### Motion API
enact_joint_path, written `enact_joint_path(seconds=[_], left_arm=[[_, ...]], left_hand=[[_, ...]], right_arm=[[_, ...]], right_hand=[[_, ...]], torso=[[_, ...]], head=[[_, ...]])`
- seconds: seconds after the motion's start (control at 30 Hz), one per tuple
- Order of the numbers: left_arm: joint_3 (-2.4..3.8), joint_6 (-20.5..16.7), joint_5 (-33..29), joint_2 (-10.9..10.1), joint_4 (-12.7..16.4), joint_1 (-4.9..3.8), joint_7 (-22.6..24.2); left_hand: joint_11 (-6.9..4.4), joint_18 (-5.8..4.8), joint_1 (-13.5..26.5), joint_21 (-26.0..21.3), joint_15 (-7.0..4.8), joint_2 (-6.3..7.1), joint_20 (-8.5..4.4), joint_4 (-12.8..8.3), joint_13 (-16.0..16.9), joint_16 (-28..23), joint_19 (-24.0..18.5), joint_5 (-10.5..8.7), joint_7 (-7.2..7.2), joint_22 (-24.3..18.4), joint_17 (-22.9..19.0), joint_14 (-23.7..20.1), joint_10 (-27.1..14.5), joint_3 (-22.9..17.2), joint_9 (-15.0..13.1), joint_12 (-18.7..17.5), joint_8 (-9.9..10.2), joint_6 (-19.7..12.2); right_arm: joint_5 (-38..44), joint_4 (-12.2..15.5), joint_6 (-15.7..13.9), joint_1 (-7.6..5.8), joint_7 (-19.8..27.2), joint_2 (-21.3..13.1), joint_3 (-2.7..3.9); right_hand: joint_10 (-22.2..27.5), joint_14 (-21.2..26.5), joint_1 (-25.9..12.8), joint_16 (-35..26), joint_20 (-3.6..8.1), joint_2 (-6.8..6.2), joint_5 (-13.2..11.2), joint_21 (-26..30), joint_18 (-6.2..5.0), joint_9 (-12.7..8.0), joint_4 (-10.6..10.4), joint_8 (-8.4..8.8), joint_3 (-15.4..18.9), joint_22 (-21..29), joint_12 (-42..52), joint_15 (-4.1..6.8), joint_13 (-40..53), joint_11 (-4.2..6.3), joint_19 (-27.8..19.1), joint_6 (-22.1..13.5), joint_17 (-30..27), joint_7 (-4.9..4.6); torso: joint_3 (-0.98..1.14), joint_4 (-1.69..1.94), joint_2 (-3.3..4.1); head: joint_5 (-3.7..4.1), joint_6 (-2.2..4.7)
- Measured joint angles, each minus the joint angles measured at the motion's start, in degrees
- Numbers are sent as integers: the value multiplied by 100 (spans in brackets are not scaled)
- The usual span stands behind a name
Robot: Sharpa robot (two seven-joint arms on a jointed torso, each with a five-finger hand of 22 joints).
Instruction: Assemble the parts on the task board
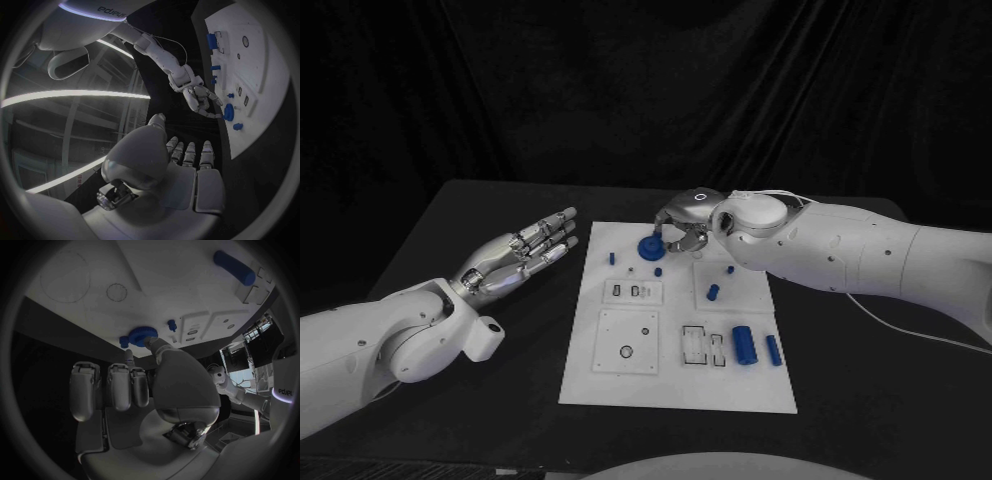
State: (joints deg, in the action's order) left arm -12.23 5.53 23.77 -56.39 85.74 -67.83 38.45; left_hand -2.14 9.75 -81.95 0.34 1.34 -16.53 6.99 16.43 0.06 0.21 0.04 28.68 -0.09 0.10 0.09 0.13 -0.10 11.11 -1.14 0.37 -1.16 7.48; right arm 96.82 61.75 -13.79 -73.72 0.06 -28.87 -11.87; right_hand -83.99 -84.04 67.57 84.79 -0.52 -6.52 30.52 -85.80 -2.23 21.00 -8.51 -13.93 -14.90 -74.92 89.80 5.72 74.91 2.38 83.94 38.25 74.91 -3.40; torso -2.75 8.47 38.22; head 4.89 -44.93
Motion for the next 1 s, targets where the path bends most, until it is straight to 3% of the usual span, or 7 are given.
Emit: enact_joint_path(seconds=[0.07, 0.23, 0.43, 0.57, 0.7, 0.8, 1.0], left_arm=[[0, 4, 0, -9, 0, 0, -1], [0, 8, 0, -31, 2, 0, -6], [0, 8, 0, -44, 5, 0, -14], [0, 8, 1, -30, 5, 0, -17], [-1, 8, 1, -2, 1, 0, -19], [-1, 11, 1, 11, -3, 0, -20], [-1, 16, 1, 25, -16, 0, -22]], left_hand=[[0, 0, 0, 0, 0, 0, 0, 0, 0, 0, 0, 0, 0, 0, 0, 0, 0, 0, 0, 0, 0, 0], [0, 0, 0, 0, 0, 0, 0, 0, 1, 0, 0, 0, 0, 0, 1, 0, 0, 0, 0, 0, 0, 0], [19, 0, 0, 0, 0, 0, 0, 0, 1, 0, 0, 0, 0, 0, -2, 0, 19, 0, 0, 0, 0, 0], [19, 0, 0, 0, 0, 0, 0, 0, 2, 0, 0, 0, 0, 0, -4, 0, 19, 0, 0, 0, 0, 0], [19, 0, 0, 0, 0, 0, 0, 0, 2, 0, 0, 0, 0, 0, -4, 0, 19, 0, 0, 0, 0, 0], [19, 0, 0, 0, 0, 0, 0, 0, 3, 0, 0, 0, 0, 0, -4, 0, 20, 0, 0, 0, 0, 0], [19, 0, 0, 0, 0, 0, 0, 0, 3, 0, 0, 0, 0, 0, -4, 0, 19, 0, 0, 0, 0, 0]], right_arm=[[0, 105, -84, -19, 9, -112, -4], [-1, 578, -308, -256, 18, -601, -7], [-3, 1272, -433, -563, -29, -1433, 4], [-12, 1544, -451, -610, -90, -1854, -1], [-33, 1715, -453, -606, -141, -2182, -3], [-51, 1742, -470, -530, -159, -2360, -2], [-76, 1739, -526, -357, -148, -2526, -7]], right_hand=[[0, 0, 22, 0, 0, -22, -139, 0, -1, -34, 43, 39, 15, 0, 0, 0, 0, 0, 0, -28, 0, 5], [0, 0, 18, 23, 0, -18, -1627, 0, -1, -131, 12, 97, 231, 0, 0, 0, 0, 0, 0, 164, 0, 71], [-2, 7, -121, 23, 12, -83, -2633, 0, -1, -327, -355, 318, 639, 0, 0, 71, 0, 88, 9, 113, 0, 193], [-1, 5, -65, -6, 126, -221, -2747, 0, -1, -520, -728, 512, 795, 1, 0, 173, -1, 207, 3, 40, 0, 348], [-1, 5, 19, -6, 135, -193, -2744, 0, -1, -592, -780, 529, 792, 1, 0, 173, -1, 207, 11, 101, 0, 387], [-1, 5, 141, 8, 135, -144, -2630, -66, 93, -602, -794, 483, 778, 1, 0, 173, -1, 207, 11, 367, 0, 332], [-1, 5, 167, 24, 135, -133, -2591, -74, 92, -613, -794, 483, 778, 1, 0, 173, -1, 207, 11, 393, 0, 321]], torso=[[1, -2, 0], [2, -9, -2], [2, -17, -9], [0, -21, -16], [-3, -27, -23], [-8, -27, -31], [-24, -34, -41]], head=[[-2, 19], [-16, 30], [-10, 37], [-21, 35], [-15, 30], [9, 20], [-12, 25]])
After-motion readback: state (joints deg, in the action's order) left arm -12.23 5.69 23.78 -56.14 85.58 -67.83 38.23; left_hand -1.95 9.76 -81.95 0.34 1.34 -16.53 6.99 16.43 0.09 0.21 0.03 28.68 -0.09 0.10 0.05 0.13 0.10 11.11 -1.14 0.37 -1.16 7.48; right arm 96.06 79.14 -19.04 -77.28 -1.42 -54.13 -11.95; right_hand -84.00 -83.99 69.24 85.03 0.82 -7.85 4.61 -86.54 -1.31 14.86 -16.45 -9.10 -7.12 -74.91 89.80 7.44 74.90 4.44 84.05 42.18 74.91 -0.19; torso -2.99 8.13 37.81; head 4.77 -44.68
